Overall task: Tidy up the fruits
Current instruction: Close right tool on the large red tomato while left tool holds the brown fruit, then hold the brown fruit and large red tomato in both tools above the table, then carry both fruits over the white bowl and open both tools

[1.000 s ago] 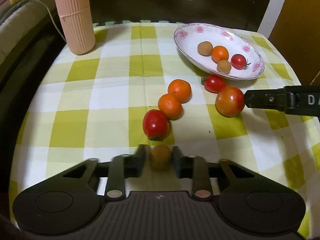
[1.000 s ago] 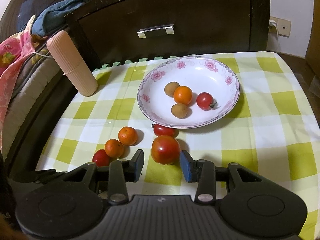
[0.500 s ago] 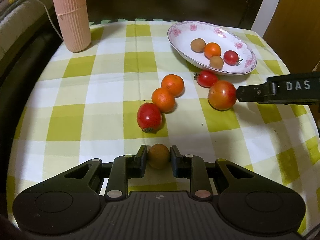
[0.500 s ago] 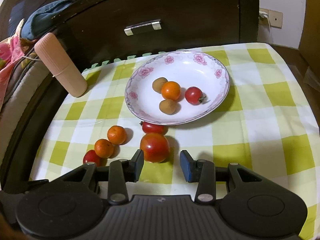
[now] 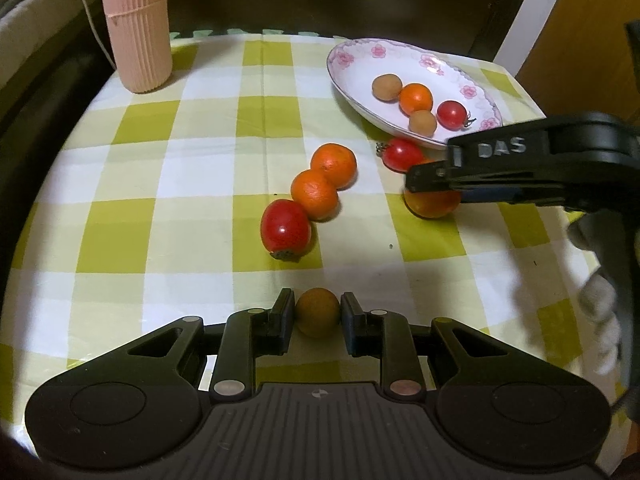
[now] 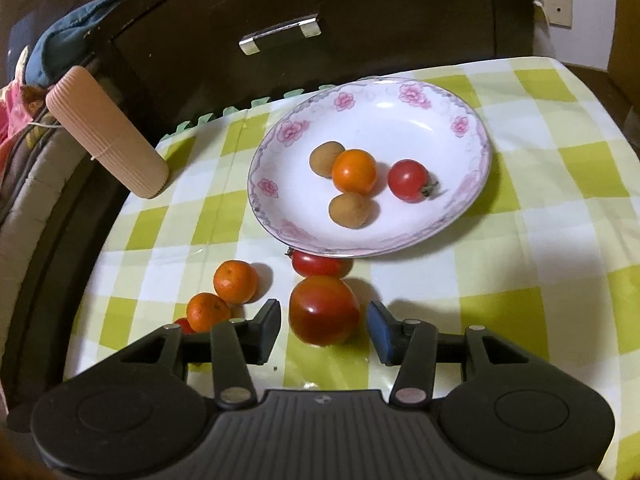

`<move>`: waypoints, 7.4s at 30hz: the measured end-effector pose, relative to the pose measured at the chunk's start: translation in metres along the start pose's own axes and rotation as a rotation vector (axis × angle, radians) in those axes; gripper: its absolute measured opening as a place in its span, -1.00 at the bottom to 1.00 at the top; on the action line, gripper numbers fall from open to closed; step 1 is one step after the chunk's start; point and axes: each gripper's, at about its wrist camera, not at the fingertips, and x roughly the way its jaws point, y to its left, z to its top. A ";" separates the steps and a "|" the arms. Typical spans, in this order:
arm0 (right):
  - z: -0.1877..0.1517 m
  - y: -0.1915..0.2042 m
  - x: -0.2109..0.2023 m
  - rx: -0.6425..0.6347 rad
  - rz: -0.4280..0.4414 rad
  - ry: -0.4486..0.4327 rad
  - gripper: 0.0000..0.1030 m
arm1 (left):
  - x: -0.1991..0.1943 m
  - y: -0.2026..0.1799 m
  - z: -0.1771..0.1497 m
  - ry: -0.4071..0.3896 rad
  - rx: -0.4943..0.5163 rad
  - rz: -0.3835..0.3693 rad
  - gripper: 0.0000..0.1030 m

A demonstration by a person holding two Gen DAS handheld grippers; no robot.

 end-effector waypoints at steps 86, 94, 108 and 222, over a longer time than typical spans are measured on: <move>-0.079 -0.001 -0.042 -0.228 -0.112 0.065 -0.20 | -0.007 -0.026 -0.010 -0.010 0.157 -0.036 -0.37; -0.076 0.003 -0.042 -0.230 -0.101 0.058 -0.20 | -0.009 -0.028 -0.009 -0.016 0.161 -0.047 -0.37; -0.074 0.008 -0.042 -0.233 -0.093 0.054 -0.20 | -0.010 -0.030 -0.008 -0.017 0.161 -0.055 -0.37; 0.046 -0.039 -0.025 -0.042 -0.051 -0.220 -0.14 | 0.009 -0.041 0.115 -0.220 0.121 -0.034 0.30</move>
